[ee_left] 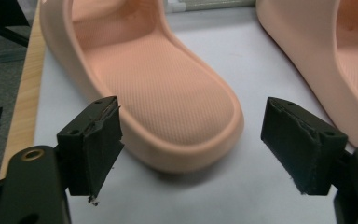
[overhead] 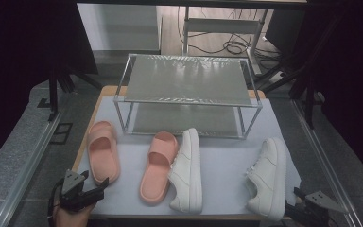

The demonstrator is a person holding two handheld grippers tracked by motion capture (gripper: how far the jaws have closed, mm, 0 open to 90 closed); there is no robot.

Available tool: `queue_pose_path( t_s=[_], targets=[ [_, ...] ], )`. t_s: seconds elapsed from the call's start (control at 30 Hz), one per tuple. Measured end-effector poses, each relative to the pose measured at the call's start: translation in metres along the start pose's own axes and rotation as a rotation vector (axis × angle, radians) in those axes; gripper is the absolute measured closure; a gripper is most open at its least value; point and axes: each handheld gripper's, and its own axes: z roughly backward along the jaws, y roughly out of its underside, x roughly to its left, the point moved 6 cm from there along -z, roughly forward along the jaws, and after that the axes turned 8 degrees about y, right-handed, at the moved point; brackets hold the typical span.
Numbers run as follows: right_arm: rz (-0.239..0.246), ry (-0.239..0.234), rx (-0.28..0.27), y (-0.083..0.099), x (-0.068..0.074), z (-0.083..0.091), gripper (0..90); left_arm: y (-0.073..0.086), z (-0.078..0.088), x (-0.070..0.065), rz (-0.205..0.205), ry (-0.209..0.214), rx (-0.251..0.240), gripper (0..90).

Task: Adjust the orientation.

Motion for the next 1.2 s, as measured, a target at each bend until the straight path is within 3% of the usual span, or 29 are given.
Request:
queue_pose_path(
  t_s=[0.43,1.2],
  targets=[
    [-0.002,-0.001,-0.003,0.0,0.0,0.0,27.1,-0.032,-0.034,0.009,0.021,0.013,0.038,27.6],
    [-0.001,-0.001,-0.002,0.0,0.0,0.0,27.1,-0.075,-0.084,0.027,0.037,-0.08,0.087,52.1]
  ],
)
